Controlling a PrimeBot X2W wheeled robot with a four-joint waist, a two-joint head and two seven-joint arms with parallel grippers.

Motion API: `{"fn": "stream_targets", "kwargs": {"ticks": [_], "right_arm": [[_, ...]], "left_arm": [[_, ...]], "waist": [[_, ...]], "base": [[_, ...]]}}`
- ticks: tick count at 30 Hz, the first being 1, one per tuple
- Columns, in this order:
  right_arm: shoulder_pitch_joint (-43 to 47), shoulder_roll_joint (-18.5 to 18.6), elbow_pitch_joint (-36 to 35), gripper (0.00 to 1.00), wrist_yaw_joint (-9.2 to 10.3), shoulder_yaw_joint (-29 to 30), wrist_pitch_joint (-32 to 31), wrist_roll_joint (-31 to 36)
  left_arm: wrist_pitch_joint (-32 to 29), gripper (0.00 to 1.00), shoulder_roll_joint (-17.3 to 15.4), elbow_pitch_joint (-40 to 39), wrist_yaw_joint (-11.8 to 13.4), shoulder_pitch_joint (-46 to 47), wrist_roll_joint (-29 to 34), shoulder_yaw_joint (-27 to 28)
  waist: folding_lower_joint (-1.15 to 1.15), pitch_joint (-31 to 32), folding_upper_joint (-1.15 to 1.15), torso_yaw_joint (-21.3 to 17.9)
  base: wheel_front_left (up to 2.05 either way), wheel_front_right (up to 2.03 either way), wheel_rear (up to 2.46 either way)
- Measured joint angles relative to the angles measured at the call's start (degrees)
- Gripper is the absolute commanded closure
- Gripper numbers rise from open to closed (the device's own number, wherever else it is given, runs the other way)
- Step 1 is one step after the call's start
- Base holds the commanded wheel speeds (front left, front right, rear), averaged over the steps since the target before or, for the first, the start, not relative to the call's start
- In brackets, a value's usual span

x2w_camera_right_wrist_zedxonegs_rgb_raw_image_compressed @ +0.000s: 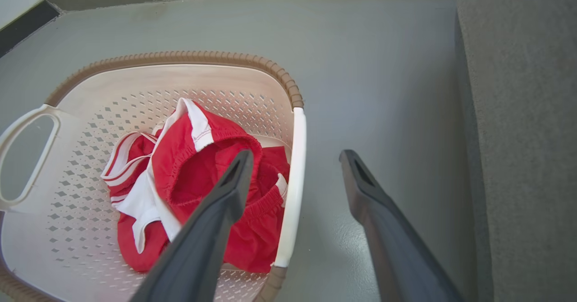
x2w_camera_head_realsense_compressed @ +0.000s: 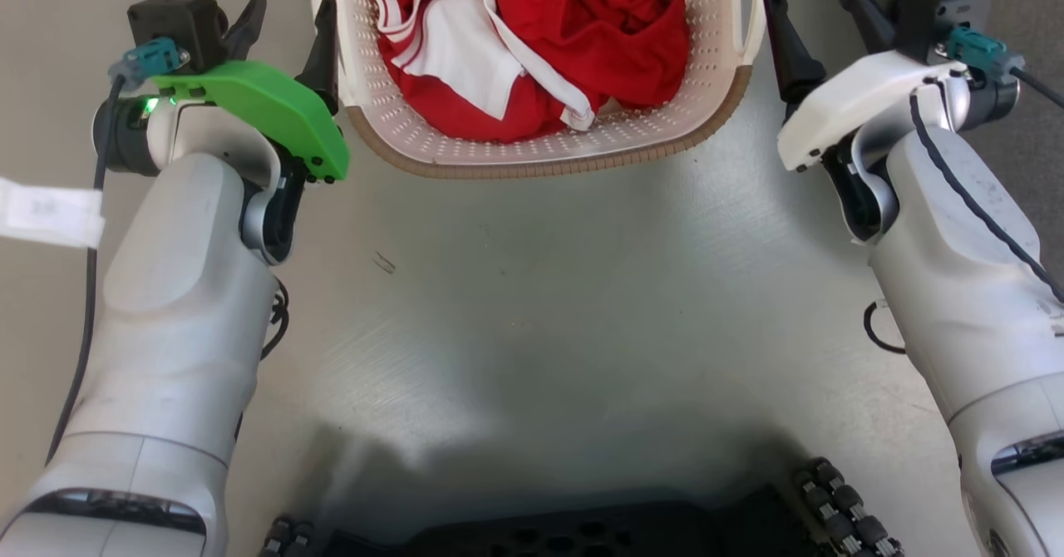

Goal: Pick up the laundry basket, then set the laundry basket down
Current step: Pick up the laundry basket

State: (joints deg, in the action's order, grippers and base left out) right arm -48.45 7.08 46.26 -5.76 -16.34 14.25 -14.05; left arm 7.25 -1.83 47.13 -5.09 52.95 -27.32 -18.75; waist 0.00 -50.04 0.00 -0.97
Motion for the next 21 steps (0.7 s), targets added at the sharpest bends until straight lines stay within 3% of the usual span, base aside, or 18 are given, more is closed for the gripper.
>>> {"fn": "stream_targets", "kwargs": {"ticks": [21], "right_arm": [[-6.5, -1.8, 7.6, 0.00, -0.77, -2.5, 0.0, 0.0]], "left_arm": [[-2.0, 0.00, 0.5, 10.0, -1.5, 6.5, -3.1, -0.1]], "waist": [[0.00, -6.4, 0.00, -1.9]], "base": [[0.00, 0.00, 0.00]]}}
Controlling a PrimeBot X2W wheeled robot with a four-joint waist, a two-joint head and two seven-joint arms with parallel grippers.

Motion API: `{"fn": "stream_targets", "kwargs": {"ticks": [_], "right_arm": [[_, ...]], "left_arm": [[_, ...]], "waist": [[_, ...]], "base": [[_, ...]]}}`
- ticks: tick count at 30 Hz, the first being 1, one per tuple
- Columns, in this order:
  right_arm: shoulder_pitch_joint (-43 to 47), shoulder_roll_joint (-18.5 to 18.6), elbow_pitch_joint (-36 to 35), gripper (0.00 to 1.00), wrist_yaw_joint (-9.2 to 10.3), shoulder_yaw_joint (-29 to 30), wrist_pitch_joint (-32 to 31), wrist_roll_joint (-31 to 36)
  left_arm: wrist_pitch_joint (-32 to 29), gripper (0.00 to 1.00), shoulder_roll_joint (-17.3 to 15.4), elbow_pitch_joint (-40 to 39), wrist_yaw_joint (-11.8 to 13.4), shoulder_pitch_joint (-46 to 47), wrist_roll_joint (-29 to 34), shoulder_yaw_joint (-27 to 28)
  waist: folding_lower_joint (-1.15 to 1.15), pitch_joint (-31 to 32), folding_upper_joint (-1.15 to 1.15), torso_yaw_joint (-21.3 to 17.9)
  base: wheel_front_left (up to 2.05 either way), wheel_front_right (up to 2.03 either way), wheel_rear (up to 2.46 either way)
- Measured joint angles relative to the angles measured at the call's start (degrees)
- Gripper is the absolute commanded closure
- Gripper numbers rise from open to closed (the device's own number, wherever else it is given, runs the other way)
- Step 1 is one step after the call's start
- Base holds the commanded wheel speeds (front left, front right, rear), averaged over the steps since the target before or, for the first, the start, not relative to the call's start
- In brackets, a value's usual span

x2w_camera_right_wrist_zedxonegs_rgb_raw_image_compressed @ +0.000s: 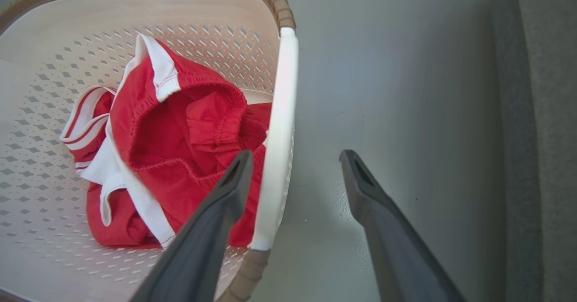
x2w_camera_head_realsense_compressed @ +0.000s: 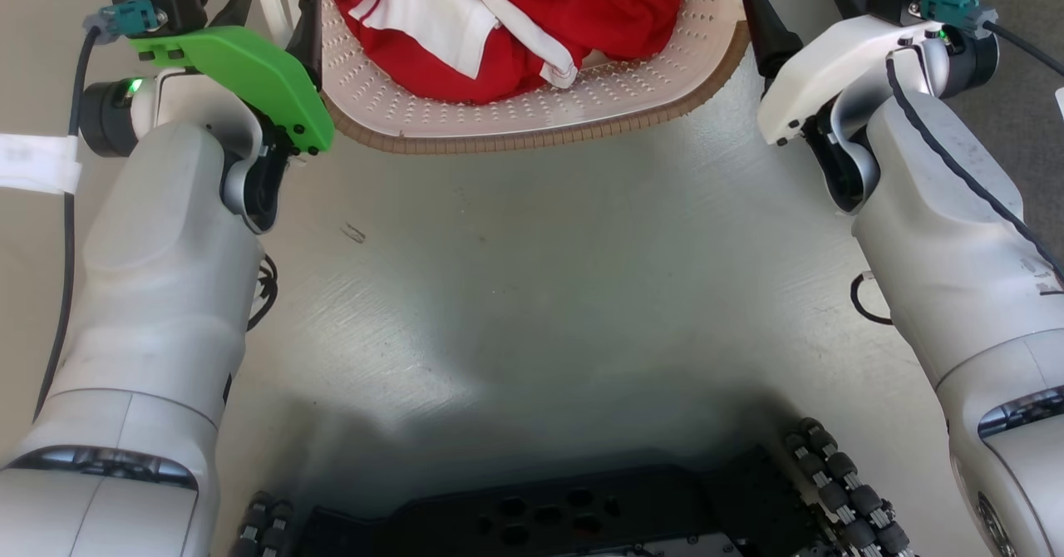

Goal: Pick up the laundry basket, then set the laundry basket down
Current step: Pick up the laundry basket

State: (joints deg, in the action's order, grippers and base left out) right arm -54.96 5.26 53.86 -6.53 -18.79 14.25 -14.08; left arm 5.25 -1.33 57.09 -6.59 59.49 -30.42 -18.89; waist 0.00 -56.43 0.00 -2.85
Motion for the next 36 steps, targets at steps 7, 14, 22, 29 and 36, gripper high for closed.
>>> {"fn": "stream_targets", "kwargs": {"ticks": [7, 14, 22, 29, 36], "right_arm": [[-1.4, -0.3, 2.0, 0.00, -0.01, -0.6, 0.0, 0.0], [-2.3, -0.5, 3.1, 1.00, -0.03, -0.9, 0.1, 0.0], [-3.2, -2.1, 4.6, 1.00, -1.02, -1.2, 0.4, -0.7], [-3.2, -2.8, 6.6, 1.00, -1.04, -1.6, 0.3, -1.0], [-2.7, -3.1, 7.8, 1.00, -1.19, -1.5, 0.3, -2.1]], "left_arm": [[-0.1, 0.00, 0.0, 2.8, -0.1, 1.3, -0.2, -0.3], [0.7, 0.73, 0.0, 4.1, -0.5, 2.5, -0.3, -0.7], [1.5, 1.00, 1.2, 6.0, -0.7, 4.2, -0.7, -1.5], [2.0, 1.00, 1.5, 8.5, -0.7, 4.0, -1.3, -1.8], [2.7, 1.00, 1.9, 10.3, -0.7, 3.8, -2.1, -1.9]], "waist": [[0.00, -1.4, 0.00, -0.5], [0.00, -1.8, 0.00, -0.5], [0.00, -1.6, 0.00, -0.4], [0.00, 0.4, 0.00, -0.3], [0.00, 3.2, 0.00, -0.2]], "base": [[0.00, 0.00, 0.00], [0.00, 0.00, 0.00], [0.00, 0.00, 0.00], [0.00, 0.00, 0.00], [0.00, 0.00, 0.00]]}}
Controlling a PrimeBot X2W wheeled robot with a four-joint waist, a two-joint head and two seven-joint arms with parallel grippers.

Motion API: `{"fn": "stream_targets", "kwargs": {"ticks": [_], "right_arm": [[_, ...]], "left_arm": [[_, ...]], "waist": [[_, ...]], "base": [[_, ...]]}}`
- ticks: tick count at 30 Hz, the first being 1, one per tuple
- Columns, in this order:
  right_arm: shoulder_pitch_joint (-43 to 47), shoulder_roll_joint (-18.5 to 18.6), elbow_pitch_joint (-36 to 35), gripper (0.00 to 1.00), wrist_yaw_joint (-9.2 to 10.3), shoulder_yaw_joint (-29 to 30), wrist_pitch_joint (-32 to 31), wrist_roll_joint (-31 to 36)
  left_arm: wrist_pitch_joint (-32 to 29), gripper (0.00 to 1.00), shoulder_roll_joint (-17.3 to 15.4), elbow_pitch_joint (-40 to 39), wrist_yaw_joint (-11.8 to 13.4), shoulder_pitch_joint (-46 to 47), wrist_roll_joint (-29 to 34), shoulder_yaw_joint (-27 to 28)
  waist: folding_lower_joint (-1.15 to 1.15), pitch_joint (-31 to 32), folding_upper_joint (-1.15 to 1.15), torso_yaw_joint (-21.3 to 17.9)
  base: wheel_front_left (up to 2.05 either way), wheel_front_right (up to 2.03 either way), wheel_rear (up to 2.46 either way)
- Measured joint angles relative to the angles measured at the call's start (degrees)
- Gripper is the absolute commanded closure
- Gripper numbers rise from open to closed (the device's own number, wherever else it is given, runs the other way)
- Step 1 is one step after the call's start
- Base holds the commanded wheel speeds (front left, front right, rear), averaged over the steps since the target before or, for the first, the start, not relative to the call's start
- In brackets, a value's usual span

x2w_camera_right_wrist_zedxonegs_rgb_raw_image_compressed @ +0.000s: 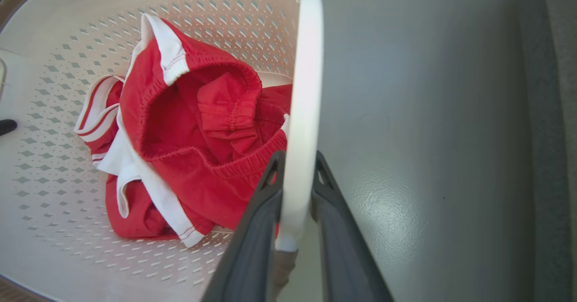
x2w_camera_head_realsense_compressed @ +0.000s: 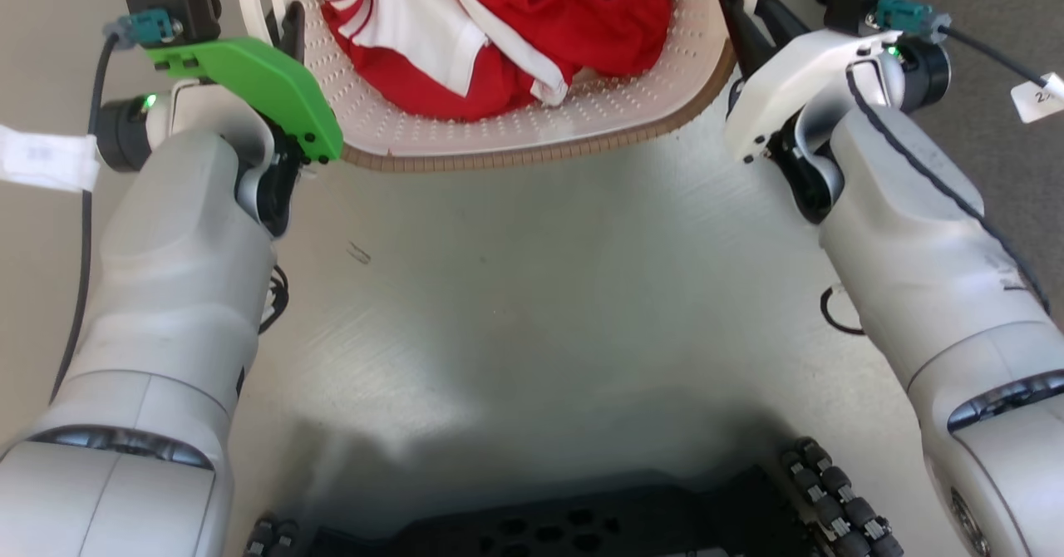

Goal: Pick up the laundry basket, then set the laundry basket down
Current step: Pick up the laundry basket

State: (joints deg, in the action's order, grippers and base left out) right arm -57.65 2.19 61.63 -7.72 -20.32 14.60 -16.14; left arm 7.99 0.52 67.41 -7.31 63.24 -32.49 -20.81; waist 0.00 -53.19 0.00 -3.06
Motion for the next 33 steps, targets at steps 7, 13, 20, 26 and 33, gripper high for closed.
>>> {"fn": "stream_targets", "kwargs": {"ticks": [7, 13, 20, 26, 33], "right_arm": [[2.6, -0.6, 1.6, 1.00, -0.09, 0.0, 0.0, -1.0], [5.2, -1.1, 3.2, 1.00, -0.54, 0.0, 0.0, -1.7], [8.6, -1.9, 6.0, 1.00, -0.63, -0.2, 0.0, -3.0], [12.0, -2.2, 8.2, 1.00, -0.78, -0.9, -0.4, -4.8], [15.8, -2.4, 8.4, 1.00, -0.79, -2.5, -2.1, -7.3]], "left_arm": [[0.2, 1.00, 0.5, 2.2, -0.3, -2.5, -1.2, -0.1], [-0.2, 1.00, 0.7, 3.0, -0.3, -4.7, -2.0, -0.6], [-2.3, 1.00, 0.9, 3.1, -0.3, -9.0, -4.6, -1.8], [-4.3, 1.00, 1.5, 3.4, -0.3, -13.4, -6.5, -3.2], [-6.2, 1.00, 1.6, 3.5, -0.3, -17.8, -9.0, -3.6]], "waist": [[0.00, 3.8, 0.00, -0.1], [0.00, 7.7, 0.00, -0.2], [0.00, 12.8, 0.00, -0.1], [0.00, 18.3, 0.00, 0.2], [0.00, 23.9, 0.00, 0.5]], "base": [[0.00, 0.00, 0.00], [0.00, 0.00, 0.00], [0.00, 0.00, 0.00], [0.00, 0.00, 0.00], [0.00, 0.00, 0.00]]}}
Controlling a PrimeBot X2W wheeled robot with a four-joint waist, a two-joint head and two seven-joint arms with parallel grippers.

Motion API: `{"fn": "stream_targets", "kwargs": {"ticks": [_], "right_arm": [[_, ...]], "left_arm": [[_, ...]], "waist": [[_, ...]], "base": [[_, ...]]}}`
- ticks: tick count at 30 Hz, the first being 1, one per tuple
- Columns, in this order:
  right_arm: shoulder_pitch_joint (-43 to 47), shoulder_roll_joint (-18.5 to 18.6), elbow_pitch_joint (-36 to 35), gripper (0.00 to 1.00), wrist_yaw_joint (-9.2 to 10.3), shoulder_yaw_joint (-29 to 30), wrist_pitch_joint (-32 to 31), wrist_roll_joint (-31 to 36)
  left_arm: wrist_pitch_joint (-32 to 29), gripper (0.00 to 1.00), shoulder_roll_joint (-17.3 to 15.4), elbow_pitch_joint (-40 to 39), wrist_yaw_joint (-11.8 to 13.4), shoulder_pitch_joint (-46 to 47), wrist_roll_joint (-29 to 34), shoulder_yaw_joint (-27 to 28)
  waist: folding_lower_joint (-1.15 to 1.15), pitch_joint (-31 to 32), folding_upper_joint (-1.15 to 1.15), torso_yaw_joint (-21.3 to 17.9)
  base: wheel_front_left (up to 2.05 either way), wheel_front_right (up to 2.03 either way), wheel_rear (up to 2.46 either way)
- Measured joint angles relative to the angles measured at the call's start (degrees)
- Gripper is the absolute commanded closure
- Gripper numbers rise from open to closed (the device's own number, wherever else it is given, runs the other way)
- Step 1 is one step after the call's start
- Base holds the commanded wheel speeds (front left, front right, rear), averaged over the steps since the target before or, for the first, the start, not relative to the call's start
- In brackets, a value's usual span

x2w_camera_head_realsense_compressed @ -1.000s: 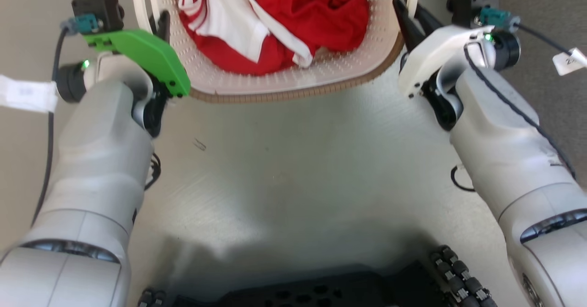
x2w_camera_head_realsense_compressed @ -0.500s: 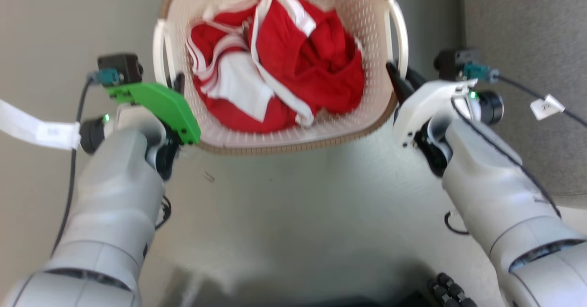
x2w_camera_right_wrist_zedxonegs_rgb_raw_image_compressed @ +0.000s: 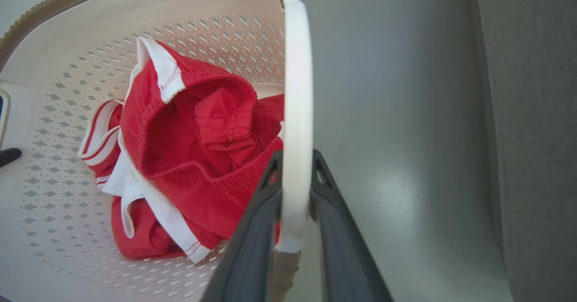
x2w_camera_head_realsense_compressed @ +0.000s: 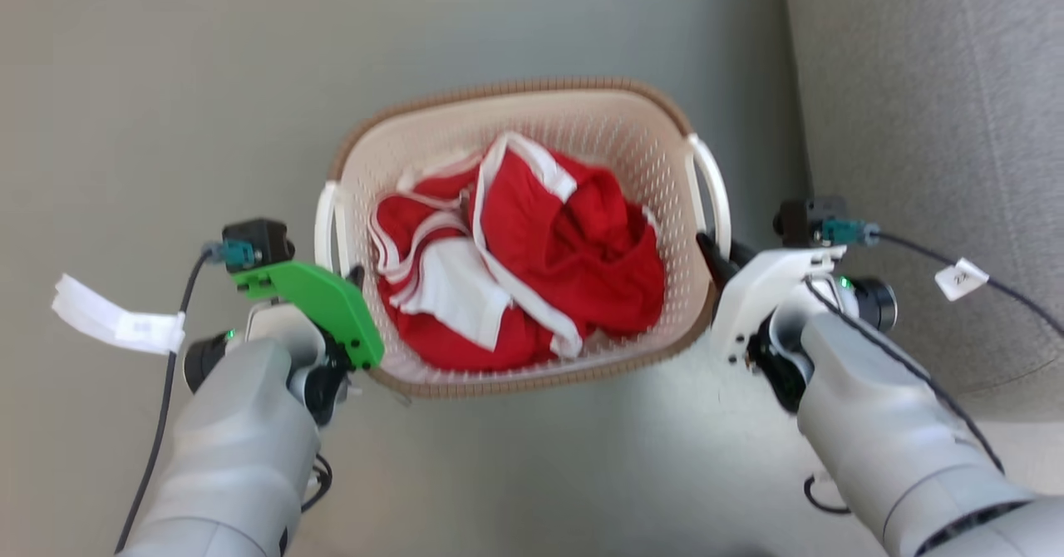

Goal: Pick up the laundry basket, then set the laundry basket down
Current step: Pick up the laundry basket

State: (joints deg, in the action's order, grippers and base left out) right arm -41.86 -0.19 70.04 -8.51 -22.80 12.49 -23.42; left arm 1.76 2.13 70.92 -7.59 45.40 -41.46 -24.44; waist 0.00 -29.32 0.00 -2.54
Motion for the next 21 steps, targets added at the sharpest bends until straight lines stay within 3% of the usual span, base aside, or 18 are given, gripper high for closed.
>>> {"fn": "stream_targets", "kwargs": {"ticks": [21], "right_arm": [[10.7, 0.2, -2.5, 1.00, 0.02, -6.4, -6.7, -7.9]], "left_arm": [[-4.4, 1.00, -0.2, 1.0, 0.0, -9.3, -4.1, -1.4]], "waist": [[0.00, 15.4, 0.00, 0.3]], "base": [[0.00, 0.00, 0.00]]}}
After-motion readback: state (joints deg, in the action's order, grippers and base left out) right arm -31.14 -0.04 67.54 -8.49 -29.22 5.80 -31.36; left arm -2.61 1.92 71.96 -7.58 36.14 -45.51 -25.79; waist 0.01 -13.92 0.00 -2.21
